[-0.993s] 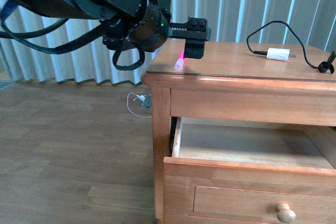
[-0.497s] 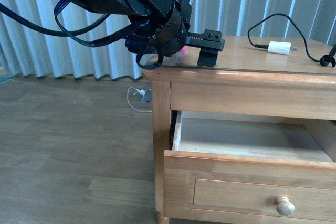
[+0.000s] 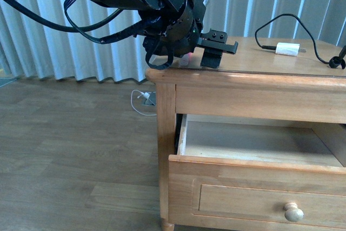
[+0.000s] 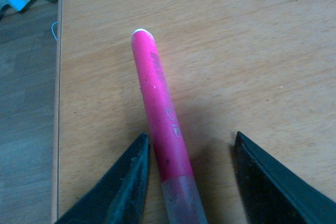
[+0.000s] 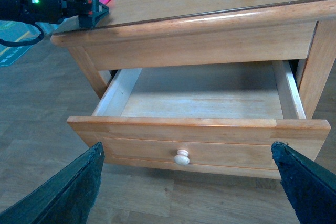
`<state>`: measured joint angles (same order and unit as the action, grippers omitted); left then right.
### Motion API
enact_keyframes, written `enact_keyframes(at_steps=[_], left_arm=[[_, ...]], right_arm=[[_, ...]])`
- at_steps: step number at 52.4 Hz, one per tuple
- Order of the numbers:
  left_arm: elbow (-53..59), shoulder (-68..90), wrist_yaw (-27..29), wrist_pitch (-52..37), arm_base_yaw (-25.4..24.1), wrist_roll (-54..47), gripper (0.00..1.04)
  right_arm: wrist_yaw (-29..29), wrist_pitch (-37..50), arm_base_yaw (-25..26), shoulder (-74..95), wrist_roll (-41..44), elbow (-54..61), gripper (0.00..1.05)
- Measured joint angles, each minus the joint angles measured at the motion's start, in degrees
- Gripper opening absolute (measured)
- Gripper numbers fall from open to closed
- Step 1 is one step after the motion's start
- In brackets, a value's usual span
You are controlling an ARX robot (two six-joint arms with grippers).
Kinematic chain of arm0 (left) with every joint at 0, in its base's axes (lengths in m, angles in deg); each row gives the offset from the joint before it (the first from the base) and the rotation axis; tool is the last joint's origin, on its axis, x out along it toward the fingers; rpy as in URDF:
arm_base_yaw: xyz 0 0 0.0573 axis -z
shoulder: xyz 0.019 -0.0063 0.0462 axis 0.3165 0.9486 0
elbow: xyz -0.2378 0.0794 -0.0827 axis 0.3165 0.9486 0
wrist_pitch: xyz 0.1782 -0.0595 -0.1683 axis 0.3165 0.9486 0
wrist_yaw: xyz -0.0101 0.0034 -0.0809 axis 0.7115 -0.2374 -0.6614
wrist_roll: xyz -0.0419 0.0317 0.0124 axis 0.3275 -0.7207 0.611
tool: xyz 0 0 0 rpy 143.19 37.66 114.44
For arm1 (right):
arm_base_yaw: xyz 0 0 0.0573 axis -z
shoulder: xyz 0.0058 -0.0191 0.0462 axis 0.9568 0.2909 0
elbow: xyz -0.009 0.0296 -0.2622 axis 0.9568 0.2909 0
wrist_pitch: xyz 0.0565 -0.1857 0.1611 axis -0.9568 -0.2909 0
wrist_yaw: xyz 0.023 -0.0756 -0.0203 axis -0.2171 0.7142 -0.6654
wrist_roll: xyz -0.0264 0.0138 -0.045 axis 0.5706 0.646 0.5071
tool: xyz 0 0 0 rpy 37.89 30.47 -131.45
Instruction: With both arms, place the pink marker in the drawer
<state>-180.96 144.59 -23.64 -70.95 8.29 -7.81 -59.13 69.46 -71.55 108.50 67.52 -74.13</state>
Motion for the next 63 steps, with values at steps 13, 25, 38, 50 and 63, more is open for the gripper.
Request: enact_keyframes(at_steps=[13,25,38,50,63], left_arm=[[0.1,0.0,-0.8,-0.5,-1.1,-0.6,0.15],[6.0,-2.2,-7.3,-8.8,-1.8,-2.5,0.14],[20.7,-14.2,-25.2,-18.4,0.7,-10.9,0.14],[29.0,-21.9,-33.3,-16.3,4.4,-19.9,0.14],[32.7,-19.9,-31.2,-15.8,6.5,-25.4,0.14]], right_arm=[[0.0,0.0,0.0,0.0,0.0,0.0,0.96],[0.0,0.0,0.0,0.0,0.0,0.0,0.96],[0.0,0.0,0.0,0.0,0.0,0.0,0.96],[0.0,0.0,0.0,0.0,0.0,0.0,0.96],[0.0,0.0,0.0,0.0,0.0,0.0,0.96]])
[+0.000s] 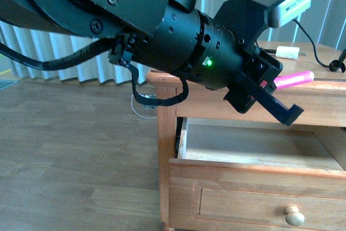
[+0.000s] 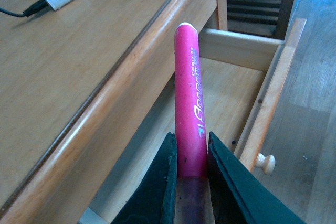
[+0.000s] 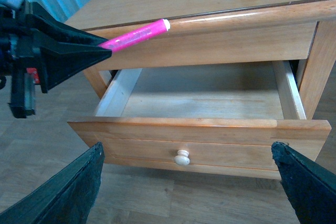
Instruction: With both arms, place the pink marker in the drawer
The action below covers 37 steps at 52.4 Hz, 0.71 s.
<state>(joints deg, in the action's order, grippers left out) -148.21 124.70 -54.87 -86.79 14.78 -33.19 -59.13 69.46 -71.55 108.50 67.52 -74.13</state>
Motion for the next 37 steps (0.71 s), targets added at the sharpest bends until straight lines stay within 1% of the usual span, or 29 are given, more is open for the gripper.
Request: enact_keyframes(at_steps=[4,12,24,30,31,33,37], left_arm=[[0.0,1.9,2.3,-1.4,0.5,-0.5,0.14],[-0.1,6.2,4.0,-3.3,1.1,-0.3,0.14],[-1.5,11.0,5.0,-4.7,1.8,0.5,0.14],[-2.6,12.3,6.6,-5.9,2.2,1.4,0.15],[-2.7,12.4,6.7,-6.0,2.2,1.6,0.16],[-3.1,12.8,7.2,-6.0,2.3,1.6,0.24],[-3.2,13.1,8.0,-6.2,2.4,1.7,0.35]], right_arm=[[0.0,0.0,0.0,0.0,0.0,0.0,0.96],[0.0,0.0,0.0,0.0,0.0,0.0,0.96],[0.0,0.0,0.0,0.0,0.0,0.0,0.96],[0.0,0.0,0.0,0.0,0.0,0.0,0.96],[0.0,0.0,0.0,0.0,0.0,0.0,0.96],[0.0,0.0,0.0,0.0,0.0,0.0,0.96],[0.0,0.0,0.0,0.0,0.0,0.0,0.96]])
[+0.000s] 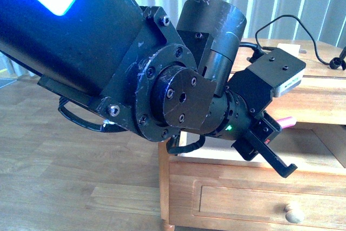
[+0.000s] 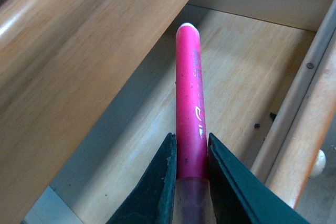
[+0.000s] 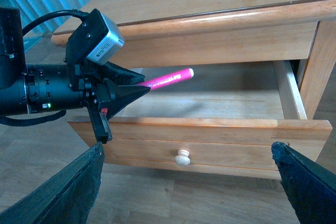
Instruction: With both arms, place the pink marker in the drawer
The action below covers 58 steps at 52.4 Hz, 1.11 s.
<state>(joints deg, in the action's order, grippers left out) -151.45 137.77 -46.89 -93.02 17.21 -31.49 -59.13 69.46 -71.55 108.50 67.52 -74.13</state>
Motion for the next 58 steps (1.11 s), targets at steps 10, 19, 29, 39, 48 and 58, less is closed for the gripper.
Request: enact_keyframes(at_steps=[10,19,29,39,48,58], left_arm=[[1.4,-0.5,4.3,-3.9,0.1,1.6,0.67],[7.3,-5.8,8.7,-7.1,0.1,5.3,0.95],[14.9,-16.5,15.6,-8.2,-1.1,11.2,0.99],[28.4,-35.0,22.5,-9.0,-5.8,16.9,0.99],[38.1,-52.8,26.3,-6.4,-7.0,20.3,0.99],[48.7,-74.1,34.5,2.3,-4.3,23.4,0.99]], right_arm=[[0.0,0.0,0.0,0.0,0.0,0.0,0.96],[0.0,0.0,0.0,0.0,0.0,0.0,0.96],[0.0,0.0,0.0,0.0,0.0,0.0,0.96],[0.0,0.0,0.0,0.0,0.0,0.0,0.96],[0.0,0.0,0.0,0.0,0.0,0.0,0.96],[0.0,0.0,0.0,0.0,0.0,0.0,0.96]])
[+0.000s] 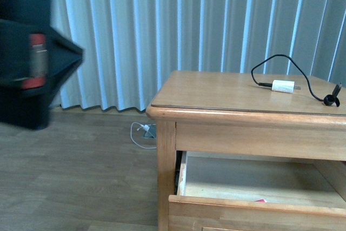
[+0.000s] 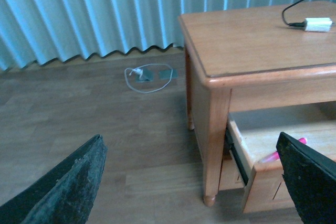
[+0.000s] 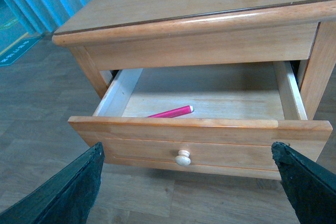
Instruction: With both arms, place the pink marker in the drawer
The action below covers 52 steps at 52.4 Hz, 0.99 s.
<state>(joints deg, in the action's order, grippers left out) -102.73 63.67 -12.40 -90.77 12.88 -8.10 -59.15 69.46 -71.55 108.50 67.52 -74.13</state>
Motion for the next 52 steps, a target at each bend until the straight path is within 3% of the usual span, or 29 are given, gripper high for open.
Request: enact_keyframes(at_steps=[9,17,29,36,52], left_arm=[[7.9,-20.5,11.1,14.6,4.5,6.9,0.99],[10.3,-28.2,9.4,17.4,-1.6,12.6,0.99],[10.6,-28.4,8.3,17.3,-2.1,14.0,0.98],[13.9,-31.9,-0.9,16.5,-7.8,7.7,0.74],[20.3,-37.6,-11.8,16.3,-19.4,5.4,0.21]], right_arm=[[0.0,0.0,0.0,0.0,0.0,0.0,0.96],[0.0,0.0,0.0,0.0,0.0,0.0,0.96],[0.0,0.0,0.0,0.0,0.0,0.0,0.96],[0.0,0.0,0.0,0.0,0.0,0.0,0.96],[0.0,0.0,0.0,0.0,0.0,0.0,0.96]])
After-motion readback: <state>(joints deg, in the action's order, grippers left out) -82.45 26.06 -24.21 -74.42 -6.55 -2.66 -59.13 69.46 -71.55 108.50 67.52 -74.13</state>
